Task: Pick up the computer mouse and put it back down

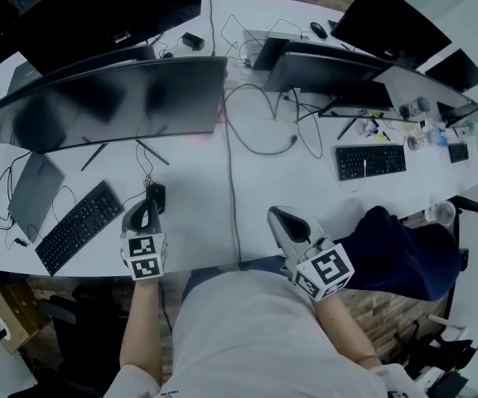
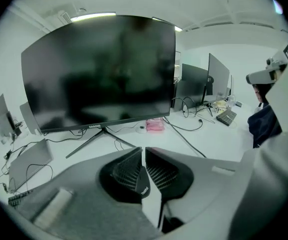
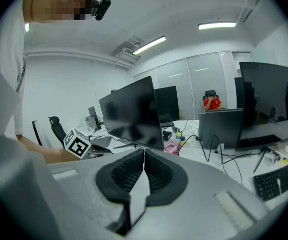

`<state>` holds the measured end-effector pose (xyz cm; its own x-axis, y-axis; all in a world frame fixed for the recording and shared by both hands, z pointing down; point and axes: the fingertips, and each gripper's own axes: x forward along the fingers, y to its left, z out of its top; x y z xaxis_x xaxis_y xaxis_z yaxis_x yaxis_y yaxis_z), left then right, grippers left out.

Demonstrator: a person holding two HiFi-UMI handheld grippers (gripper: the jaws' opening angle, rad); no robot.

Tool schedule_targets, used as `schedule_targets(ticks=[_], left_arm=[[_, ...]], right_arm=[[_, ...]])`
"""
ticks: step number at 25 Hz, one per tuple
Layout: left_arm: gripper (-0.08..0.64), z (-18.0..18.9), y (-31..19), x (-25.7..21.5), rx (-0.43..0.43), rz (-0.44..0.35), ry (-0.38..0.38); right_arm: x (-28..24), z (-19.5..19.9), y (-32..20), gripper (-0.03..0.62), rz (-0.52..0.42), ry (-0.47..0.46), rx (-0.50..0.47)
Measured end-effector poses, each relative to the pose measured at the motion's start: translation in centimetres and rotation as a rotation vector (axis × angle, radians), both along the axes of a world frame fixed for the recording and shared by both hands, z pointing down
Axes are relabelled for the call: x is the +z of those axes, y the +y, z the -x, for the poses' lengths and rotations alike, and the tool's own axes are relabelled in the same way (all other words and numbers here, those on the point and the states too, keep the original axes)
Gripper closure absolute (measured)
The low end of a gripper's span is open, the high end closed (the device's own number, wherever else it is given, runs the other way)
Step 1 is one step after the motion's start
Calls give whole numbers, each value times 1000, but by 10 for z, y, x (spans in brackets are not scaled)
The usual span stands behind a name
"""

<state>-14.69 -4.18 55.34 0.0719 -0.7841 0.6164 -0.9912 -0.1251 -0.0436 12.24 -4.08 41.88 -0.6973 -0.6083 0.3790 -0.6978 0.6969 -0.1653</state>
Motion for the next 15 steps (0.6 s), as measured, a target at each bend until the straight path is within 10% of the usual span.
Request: schedule_targets(ticks=[15], left_arm=[[552, -46, 21, -96, 37, -124, 94]], right_arm=[[-5, 13, -21, 588, 5, -102, -88]])
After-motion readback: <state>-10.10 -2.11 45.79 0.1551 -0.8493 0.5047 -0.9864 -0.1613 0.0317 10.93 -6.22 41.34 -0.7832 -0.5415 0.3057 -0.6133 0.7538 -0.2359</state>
